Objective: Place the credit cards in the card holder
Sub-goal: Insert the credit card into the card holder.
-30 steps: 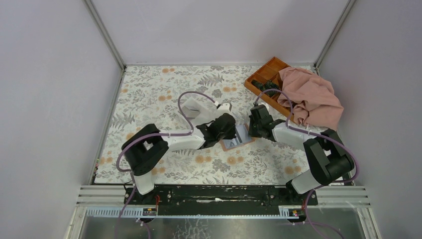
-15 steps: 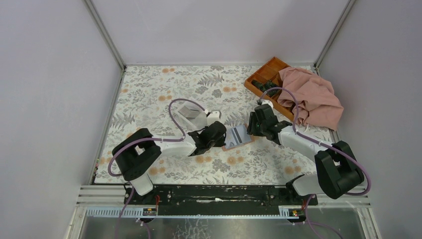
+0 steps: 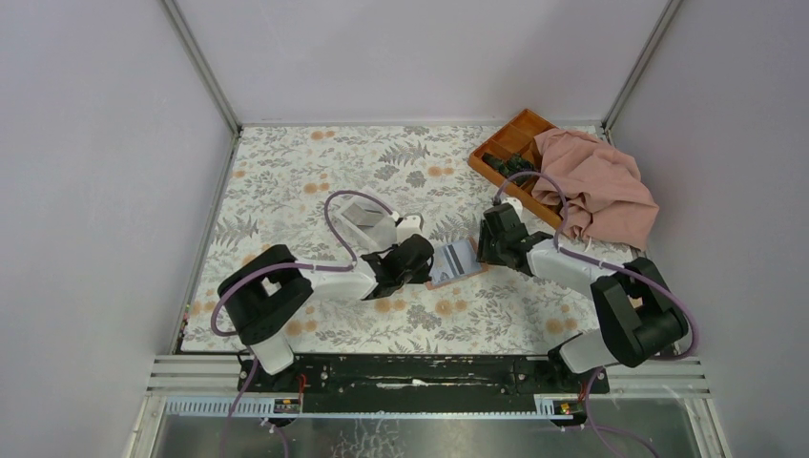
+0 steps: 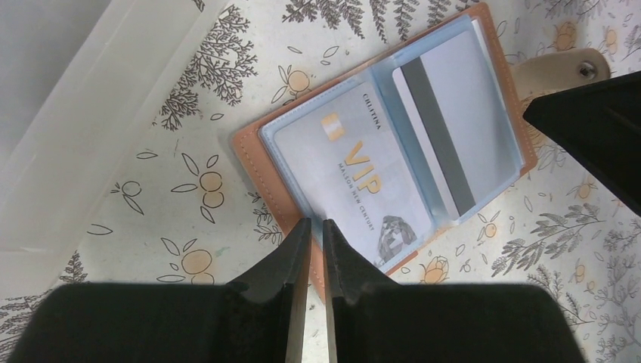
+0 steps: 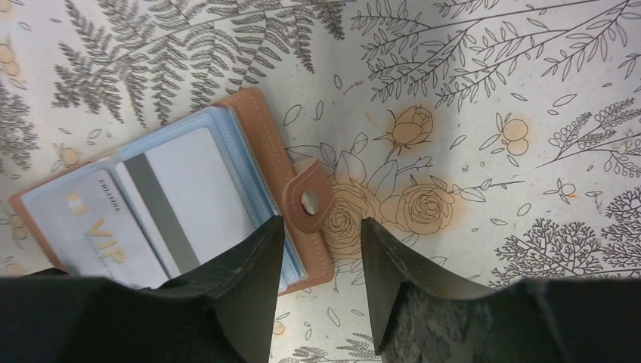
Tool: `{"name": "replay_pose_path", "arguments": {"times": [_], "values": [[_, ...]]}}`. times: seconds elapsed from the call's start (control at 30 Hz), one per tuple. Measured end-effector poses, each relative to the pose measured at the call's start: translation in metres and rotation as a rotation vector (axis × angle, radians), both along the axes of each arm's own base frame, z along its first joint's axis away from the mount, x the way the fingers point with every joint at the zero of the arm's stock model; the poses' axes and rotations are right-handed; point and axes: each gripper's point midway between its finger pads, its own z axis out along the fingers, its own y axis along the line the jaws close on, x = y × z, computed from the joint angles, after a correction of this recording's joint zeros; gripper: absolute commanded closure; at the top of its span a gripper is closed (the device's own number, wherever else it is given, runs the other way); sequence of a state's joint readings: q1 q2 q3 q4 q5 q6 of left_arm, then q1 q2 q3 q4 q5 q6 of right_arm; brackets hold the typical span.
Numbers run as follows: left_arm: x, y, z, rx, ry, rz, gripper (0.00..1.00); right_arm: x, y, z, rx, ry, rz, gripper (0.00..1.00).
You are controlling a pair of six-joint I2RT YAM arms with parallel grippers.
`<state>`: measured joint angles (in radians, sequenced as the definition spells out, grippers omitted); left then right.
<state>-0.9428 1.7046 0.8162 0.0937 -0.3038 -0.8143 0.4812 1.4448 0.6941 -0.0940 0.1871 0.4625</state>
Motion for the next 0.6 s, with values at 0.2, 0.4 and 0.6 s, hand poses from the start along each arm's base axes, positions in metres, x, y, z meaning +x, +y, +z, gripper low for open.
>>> {"name": "replay_pose_path", "arguments": {"times": [0.2,0.4,0.6], "values": [[0.000,0.000,-0.003,0.002,0.003,0.001,0.83,-0.002,-0.004,-0.016,-0.037,0.036,0.002,0.53],[0.000,-0.001,-0.003,0.001,0.003,0.002,0.83,0.006,-0.003,-0.015,-0.045,0.007,0.009,0.53],[0.001,-0.001,-0.003,-0.001,0.003,0.003,0.82,0.013,-0.003,-0.014,-0.059,-0.008,0.013,0.54]]}}
